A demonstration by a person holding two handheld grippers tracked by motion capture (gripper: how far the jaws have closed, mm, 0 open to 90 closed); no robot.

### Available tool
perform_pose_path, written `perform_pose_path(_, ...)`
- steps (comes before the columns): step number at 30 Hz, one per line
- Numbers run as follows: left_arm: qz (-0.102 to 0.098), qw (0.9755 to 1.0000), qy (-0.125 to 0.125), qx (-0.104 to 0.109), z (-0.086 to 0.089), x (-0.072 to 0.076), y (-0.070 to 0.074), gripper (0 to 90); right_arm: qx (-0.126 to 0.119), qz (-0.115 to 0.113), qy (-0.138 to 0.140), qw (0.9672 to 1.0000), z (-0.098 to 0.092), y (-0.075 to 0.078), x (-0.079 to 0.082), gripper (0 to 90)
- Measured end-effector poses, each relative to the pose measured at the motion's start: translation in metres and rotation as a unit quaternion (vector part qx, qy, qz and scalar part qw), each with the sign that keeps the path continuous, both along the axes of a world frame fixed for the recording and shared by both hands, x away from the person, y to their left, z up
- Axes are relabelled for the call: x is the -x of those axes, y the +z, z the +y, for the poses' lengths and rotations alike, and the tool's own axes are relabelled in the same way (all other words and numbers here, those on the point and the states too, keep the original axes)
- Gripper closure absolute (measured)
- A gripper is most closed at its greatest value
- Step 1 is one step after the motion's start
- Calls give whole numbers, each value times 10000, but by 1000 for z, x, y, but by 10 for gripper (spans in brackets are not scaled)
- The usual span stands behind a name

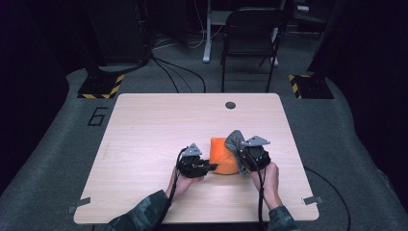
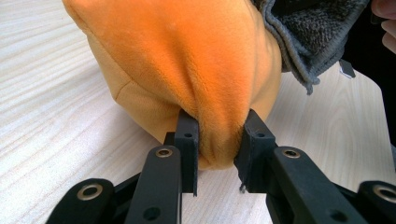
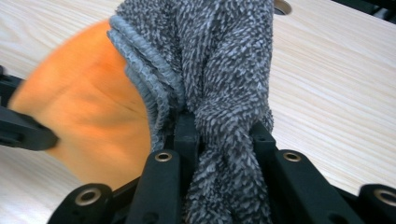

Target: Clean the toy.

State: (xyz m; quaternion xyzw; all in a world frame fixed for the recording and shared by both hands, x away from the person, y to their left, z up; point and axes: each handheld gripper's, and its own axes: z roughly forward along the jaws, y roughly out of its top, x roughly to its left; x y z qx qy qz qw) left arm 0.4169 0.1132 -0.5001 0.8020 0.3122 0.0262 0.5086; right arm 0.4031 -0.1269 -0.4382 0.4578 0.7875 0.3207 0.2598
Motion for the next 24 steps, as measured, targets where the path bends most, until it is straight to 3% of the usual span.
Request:
perform_pose_path(8, -1, 10000, -4, -6, 0, 0, 0, 726, 58, 162, -353, 9992, -15, -12, -8, 728)
perform_pose_path(14, -28, 10000, 9, -3, 0, 0, -1, 725, 74, 606, -549, 9966, -31, -34, -20, 728)
perform_pose_path(19, -41, 10000, 5, -1, 0, 0, -1, 725, 150, 805, -653, 9945, -33, -46, -25, 730)
perform_pose_path(24, -29, 10000, 20, 4, 0, 0, -1, 725, 168, 716, -655, 9951, -36, -43, -26, 739)
